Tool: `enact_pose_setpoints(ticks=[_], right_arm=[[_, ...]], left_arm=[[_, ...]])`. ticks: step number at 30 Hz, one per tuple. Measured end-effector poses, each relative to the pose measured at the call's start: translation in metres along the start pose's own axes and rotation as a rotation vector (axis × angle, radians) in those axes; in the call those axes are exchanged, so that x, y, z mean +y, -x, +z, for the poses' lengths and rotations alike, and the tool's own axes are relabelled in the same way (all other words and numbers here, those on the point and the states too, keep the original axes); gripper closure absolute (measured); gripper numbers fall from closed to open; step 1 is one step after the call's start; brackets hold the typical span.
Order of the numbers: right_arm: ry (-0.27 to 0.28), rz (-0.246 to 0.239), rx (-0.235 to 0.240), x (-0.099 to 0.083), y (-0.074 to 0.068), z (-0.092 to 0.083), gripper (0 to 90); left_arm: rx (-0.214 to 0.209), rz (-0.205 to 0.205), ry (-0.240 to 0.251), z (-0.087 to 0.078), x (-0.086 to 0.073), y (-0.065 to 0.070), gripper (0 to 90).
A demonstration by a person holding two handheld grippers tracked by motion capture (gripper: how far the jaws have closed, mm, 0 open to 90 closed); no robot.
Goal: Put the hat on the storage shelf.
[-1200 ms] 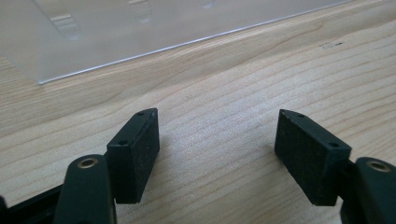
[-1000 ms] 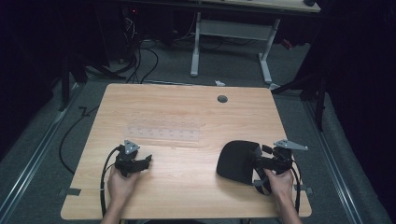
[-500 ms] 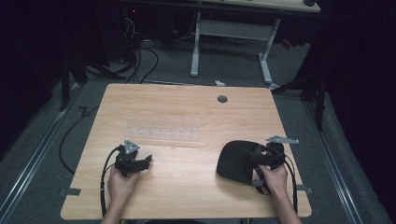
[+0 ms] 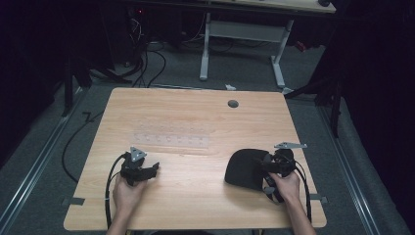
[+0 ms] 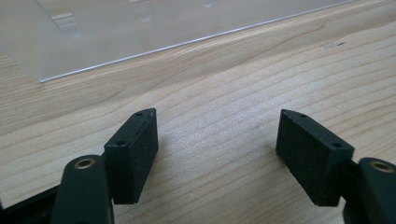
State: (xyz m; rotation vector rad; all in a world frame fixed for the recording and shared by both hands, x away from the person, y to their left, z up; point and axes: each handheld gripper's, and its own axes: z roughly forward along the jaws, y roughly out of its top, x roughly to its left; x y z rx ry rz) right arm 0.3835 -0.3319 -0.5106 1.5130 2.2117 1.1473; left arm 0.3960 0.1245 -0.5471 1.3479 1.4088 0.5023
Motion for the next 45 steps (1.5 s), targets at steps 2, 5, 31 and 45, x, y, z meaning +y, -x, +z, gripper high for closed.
enact_pose_setpoints(ticks=[2, 5, 31, 45], right_arm=[[0.017, 0.003, 0.022, -0.001, 0.000, 0.000, 49.9], [0.026, -0.003, 0.034, -0.001, 0.000, -0.002, 55.1], [0.092, -0.017, 0.215, -0.012, -0.005, -0.027, 85.5], [0.166, 0.029, 0.233, -0.008, -0.010, -0.046, 86.1]], left_arm=[[0.001, 0.000, 0.000, 0.000, 0.000, 0.000, 29.8], [0.001, -0.002, -0.001, 0.000, 0.000, 0.000, 29.7], [-0.005, -0.002, -0.002, 0.000, 0.000, 0.000, 29.1], [-0.042, 0.046, -0.014, -0.003, -0.003, 0.004, 31.3]])
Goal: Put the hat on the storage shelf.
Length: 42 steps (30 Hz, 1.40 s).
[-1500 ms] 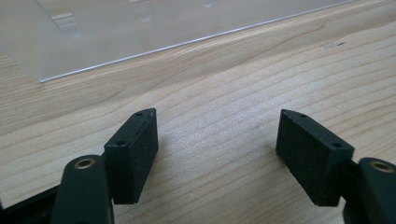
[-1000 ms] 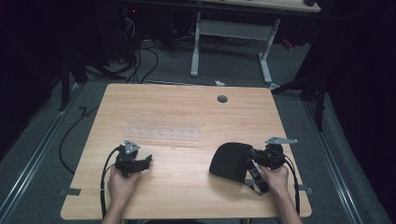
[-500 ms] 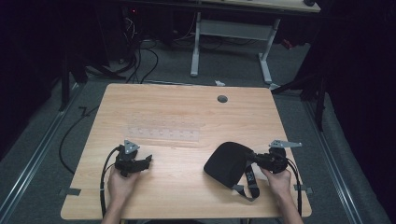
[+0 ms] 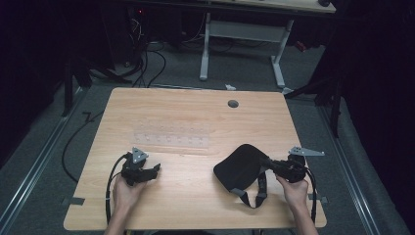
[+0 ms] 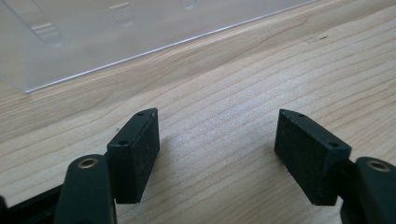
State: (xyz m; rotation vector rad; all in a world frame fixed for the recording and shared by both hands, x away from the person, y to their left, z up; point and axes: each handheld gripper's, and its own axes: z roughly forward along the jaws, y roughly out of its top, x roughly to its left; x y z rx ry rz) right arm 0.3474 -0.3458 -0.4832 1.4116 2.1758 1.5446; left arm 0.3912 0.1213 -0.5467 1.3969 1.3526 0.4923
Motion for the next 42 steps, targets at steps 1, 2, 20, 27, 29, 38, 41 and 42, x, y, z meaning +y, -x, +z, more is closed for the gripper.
enact_pose_setpoints(ticks=[1, 2, 20, 27, 29, 38, 41, 42], right_arm=[[0.008, 0.002, 0.002, 0.001, 0.000, -0.001, 86.0], [0.010, 0.005, 0.002, 0.002, -0.001, -0.001, 86.1], [0.084, 0.024, 0.035, 0.015, -0.019, -0.008, 86.1], [0.097, 0.027, 0.060, 0.021, -0.027, -0.008, 86.1], [0.099, 0.027, 0.065, 0.022, -0.030, -0.006, 86.1], [0.091, 0.026, 0.098, 0.030, -0.043, 0.003, 86.1], [0.087, 0.034, 0.104, 0.030, -0.047, 0.005, 86.1], [0.085, 0.038, 0.106, 0.030, -0.048, 0.005, 86.1]], left_arm=[[0.000, -0.002, -0.003, 0.000, 0.000, 0.001, 31.5], [-0.002, -0.002, -0.009, -0.001, 0.000, 0.002, 31.3], [-0.246, 0.077, 0.020, -0.025, 0.012, 0.054, 29.4], [-0.359, 0.089, 0.017, -0.035, 0.012, 0.079, 29.1], [-0.385, 0.099, 0.015, -0.038, 0.012, 0.085, 29.1], [-0.478, 0.163, 0.004, -0.044, 0.011, 0.115, 29.4], [-0.503, 0.178, -0.003, -0.045, 0.009, 0.122, 29.0], [-0.508, 0.189, -0.009, -0.046, 0.009, 0.123, 29.0]])
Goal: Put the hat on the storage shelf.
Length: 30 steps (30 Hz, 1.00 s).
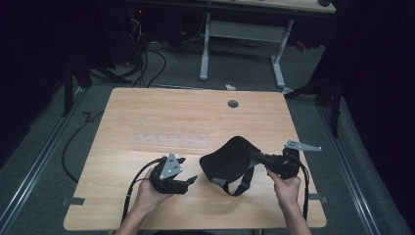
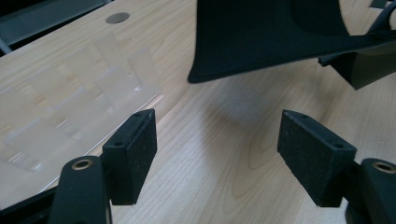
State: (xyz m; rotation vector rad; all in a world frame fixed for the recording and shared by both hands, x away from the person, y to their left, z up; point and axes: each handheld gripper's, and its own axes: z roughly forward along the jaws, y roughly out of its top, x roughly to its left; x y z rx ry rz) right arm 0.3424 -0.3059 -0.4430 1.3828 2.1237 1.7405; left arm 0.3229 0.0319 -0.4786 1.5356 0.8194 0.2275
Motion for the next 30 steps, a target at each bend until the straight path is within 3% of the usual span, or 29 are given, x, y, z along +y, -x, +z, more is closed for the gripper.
enact_pose_setpoints(ticks=[10, 15, 22, 30], right_arm=[[-0.017, 0.004, 0.012, 0.001, -0.008, 0.006, 86.0], [-0.023, 0.008, 0.027, 0.001, -0.012, 0.011, 85.9], [-0.047, 0.000, 0.037, 0.001, -0.017, 0.019, 85.9], [-0.059, -0.008, 0.086, 0.000, -0.026, 0.021, 85.8]], left_arm=[[-0.030, 0.051, -0.012, 0.006, -0.003, 0.015, 29.3], [-0.043, 0.045, -0.010, 0.009, -0.003, 0.018, 29.6], [-0.029, 0.041, -0.011, 0.012, 0.000, 0.018, 31.0], [-0.031, 0.049, -0.030, 0.013, 0.000, 0.021, 35.3]])
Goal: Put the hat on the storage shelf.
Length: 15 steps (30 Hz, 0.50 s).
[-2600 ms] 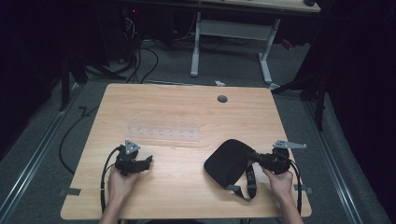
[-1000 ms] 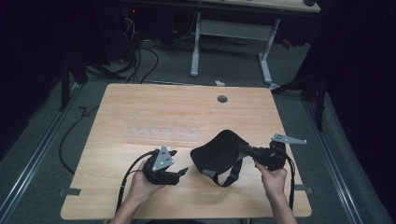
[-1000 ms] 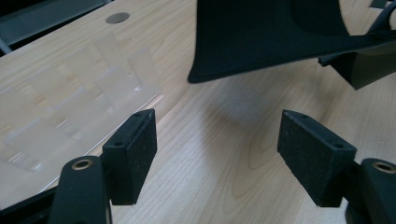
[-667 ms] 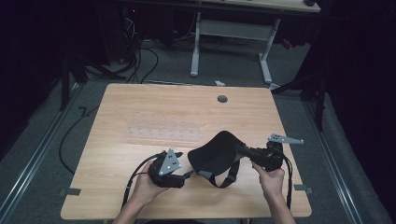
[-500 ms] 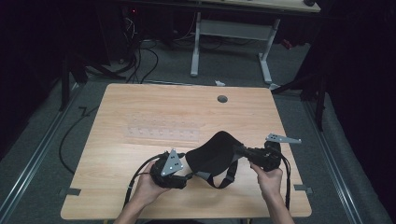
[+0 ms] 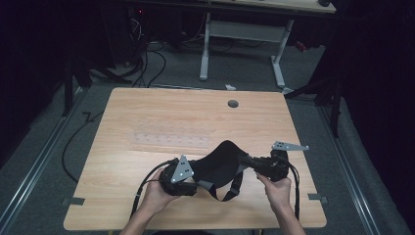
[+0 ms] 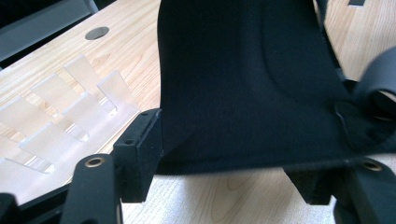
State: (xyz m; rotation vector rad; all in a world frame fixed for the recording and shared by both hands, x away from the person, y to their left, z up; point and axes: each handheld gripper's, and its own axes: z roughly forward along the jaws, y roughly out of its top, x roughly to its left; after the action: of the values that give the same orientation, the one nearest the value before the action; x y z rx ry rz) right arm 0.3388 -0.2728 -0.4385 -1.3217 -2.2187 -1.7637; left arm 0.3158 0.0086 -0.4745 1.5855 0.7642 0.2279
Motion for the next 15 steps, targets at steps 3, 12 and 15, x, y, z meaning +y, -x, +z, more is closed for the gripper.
enact_pose_setpoints(ticks=[3, 12, 15], right_arm=[[-0.009, -0.012, 0.012, -0.0004, -0.0046, 0.0049, 85.7], [-0.008, -0.017, 0.041, 0.0009, -0.0089, 0.0091, 85.4], [-0.012, -0.017, 0.045, 0.0013, -0.0076, 0.0096, 85.1]], left_arm=[[-0.003, 0.011, -0.011, 0.0022, -0.0018, 0.0022, 35.3], [-0.026, 0.008, -0.014, -0.0038, 0.0002, 0.0001, 53.4], [-0.043, 0.004, -0.023, -0.0064, 0.0018, 0.0006, 60.3]])
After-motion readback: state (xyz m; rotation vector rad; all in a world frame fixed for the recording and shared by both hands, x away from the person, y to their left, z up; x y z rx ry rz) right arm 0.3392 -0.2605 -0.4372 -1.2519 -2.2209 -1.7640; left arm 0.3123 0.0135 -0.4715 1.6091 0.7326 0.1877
